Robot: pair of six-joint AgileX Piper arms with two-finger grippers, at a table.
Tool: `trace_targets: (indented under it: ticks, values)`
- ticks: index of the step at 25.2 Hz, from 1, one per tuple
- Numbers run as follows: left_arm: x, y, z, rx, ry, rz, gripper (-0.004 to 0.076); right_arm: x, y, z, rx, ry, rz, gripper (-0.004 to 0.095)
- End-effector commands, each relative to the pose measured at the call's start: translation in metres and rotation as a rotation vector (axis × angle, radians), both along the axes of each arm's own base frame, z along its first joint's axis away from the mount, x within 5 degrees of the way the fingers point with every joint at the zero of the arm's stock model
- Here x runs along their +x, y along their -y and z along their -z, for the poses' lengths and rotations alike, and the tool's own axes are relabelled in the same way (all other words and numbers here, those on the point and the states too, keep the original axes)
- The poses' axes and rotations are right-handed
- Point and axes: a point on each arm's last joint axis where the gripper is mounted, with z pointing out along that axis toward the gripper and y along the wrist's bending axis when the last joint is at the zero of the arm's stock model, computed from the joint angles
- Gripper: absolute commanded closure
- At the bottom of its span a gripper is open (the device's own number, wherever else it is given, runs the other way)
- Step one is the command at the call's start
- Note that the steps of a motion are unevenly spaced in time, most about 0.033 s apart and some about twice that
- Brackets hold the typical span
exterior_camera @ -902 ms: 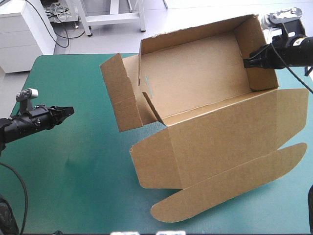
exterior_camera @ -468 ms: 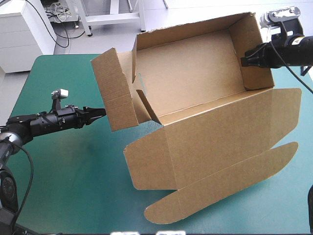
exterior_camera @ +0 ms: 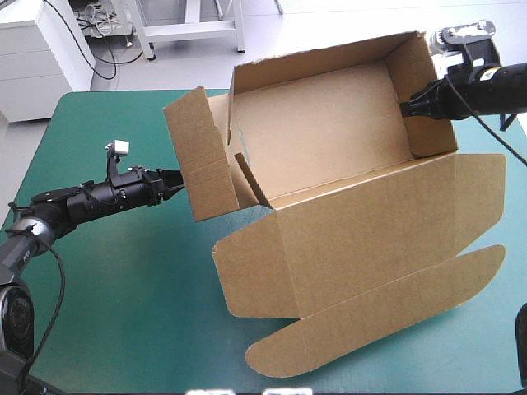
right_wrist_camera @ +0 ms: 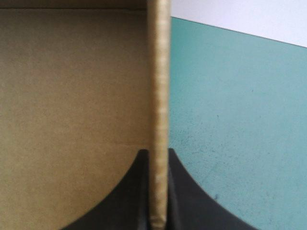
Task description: Fold the box
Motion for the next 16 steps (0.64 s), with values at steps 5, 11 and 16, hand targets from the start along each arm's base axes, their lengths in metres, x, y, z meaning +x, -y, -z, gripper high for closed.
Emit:
trace_targets:
  ticks: [5,11,16]
  values:
    - [-0.008,0.008,-0.029,-0.120,0.087,0.065,0.0224,0.010,-0.023,-0.009,0.012,0.134,0.060,0.0922]
    - [-0.011,0.008,-0.037,-0.127,0.110,0.059,0.0224,0.023,-0.042,-0.001,-0.026,0.158,0.073,0.0922]
    - [-0.013,0.008,-0.058,-0.143,0.174,0.049,0.0224,0.031,-0.065,0.005,-0.068,0.194,0.078,0.0922]
